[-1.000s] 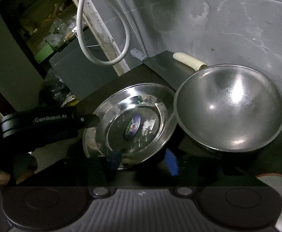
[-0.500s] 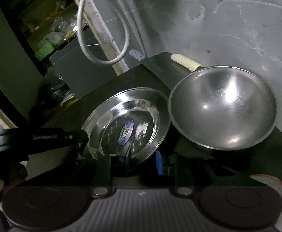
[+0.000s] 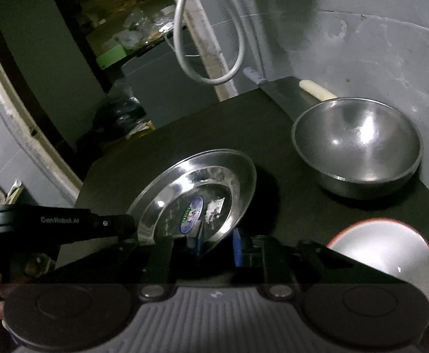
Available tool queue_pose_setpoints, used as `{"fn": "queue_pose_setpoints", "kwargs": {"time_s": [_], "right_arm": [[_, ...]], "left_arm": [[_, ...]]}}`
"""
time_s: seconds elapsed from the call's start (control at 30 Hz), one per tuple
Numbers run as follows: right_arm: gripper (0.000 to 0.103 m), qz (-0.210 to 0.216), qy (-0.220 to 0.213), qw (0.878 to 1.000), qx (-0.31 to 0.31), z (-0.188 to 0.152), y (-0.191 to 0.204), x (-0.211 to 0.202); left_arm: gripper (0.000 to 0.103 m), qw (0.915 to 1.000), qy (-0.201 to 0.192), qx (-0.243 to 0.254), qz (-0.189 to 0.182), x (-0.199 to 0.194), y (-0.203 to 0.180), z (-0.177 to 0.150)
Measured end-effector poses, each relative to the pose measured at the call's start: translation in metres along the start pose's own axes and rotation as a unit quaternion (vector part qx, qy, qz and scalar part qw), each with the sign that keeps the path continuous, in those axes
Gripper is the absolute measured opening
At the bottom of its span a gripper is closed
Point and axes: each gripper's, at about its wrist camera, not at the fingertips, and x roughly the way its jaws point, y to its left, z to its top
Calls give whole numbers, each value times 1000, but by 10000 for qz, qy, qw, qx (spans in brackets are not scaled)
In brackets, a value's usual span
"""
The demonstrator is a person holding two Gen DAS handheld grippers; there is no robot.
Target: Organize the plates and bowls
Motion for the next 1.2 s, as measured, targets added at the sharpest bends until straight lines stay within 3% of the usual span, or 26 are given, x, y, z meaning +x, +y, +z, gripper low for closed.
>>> {"fn": "queue_pose_setpoints", "kwargs": {"time_s": [0.33,0.57,0.67,0.77,0.93,1.13,1.17,1.2], "right_arm": [[20,232,278,9991,201,-13,-6,-11],[25,221,401,9987,231,-8,-11,4],[31,192,407,9988,186,-7,-9,7],[33,206,407,9988,166,-5,-9,10],[41,251,382,9987,221,0,-12,12],[40,385,441,9973,432,8,-19,19],[38,373,461,9972,459,8,-20,20],[31,341,461,9973,449,8,-22,21]], "left_arm": [[12,9998,102,-158,-17,-12,9,-16],[22,9999,132,-102,7,-5,9,-6],[28,9999,125,-81,43,-1,10,-1],[41,9997,130,-159,100,4,15,3],[47,9997,106,-223,-31,8,20,10],[46,9995,137,-168,-244,10,17,8],[42,9995,162,-116,-235,12,15,8],[30,9996,167,-57,-241,13,13,7]]}}
